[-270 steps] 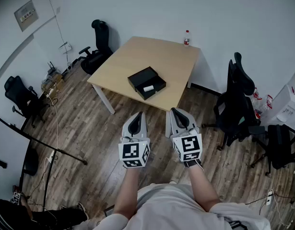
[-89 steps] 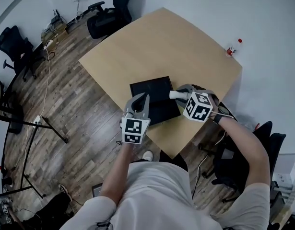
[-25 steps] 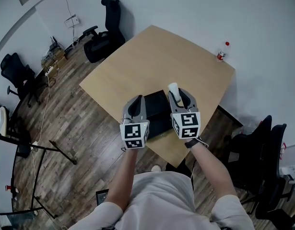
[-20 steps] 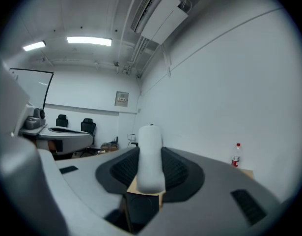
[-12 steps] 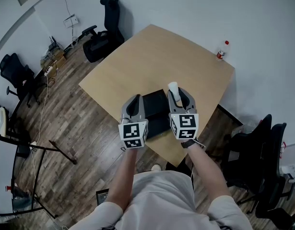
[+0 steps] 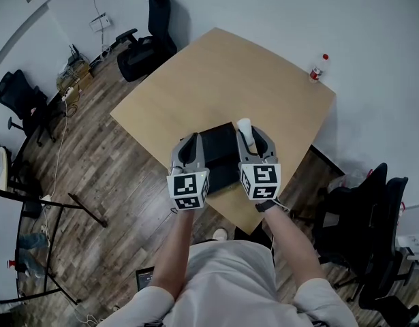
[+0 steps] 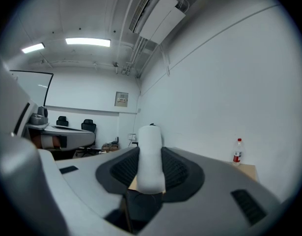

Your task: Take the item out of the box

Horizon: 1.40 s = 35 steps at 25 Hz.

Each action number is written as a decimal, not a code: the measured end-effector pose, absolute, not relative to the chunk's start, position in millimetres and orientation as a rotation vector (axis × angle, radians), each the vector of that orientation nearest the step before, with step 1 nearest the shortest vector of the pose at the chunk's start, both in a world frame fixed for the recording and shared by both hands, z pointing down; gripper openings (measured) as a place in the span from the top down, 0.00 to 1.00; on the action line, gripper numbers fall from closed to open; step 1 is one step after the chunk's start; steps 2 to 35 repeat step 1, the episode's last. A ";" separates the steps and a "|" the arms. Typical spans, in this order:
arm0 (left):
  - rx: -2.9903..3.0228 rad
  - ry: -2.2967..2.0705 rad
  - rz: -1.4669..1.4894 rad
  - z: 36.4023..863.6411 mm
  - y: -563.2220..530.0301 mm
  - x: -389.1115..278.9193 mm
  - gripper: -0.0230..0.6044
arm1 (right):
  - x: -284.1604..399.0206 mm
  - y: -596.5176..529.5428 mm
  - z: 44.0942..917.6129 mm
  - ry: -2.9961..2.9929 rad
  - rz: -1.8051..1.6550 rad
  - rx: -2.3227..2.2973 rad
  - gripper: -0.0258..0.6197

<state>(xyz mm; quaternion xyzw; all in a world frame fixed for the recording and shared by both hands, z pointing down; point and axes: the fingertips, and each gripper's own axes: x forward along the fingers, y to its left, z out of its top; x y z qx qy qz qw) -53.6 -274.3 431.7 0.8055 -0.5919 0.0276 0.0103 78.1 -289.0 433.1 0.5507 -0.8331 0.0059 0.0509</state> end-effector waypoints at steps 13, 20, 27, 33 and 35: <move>2.510 -1.847 0.087 433.3 -276.4 -54.0 0.95 | 78.7 -291.1 434.8 -2.536 0.023 1.673 0.75; 2.510 -1.847 0.087 433.3 -276.4 -54.0 0.95 | 78.7 -291.1 434.8 -2.536 0.023 1.673 0.75; 2.510 -1.847 0.087 433.3 -276.4 -54.0 0.95 | 78.7 -291.1 434.8 -2.536 0.023 1.673 0.75; 2.510 -1.847 0.087 433.3 -276.4 -54.0 0.95 | 78.7 -291.1 434.8 -2.536 0.023 1.673 0.75; 2.510 -1.847 0.087 433.3 -276.4 -54.0 0.95 | 78.7 -291.1 434.8 -2.536 0.023 1.673 0.75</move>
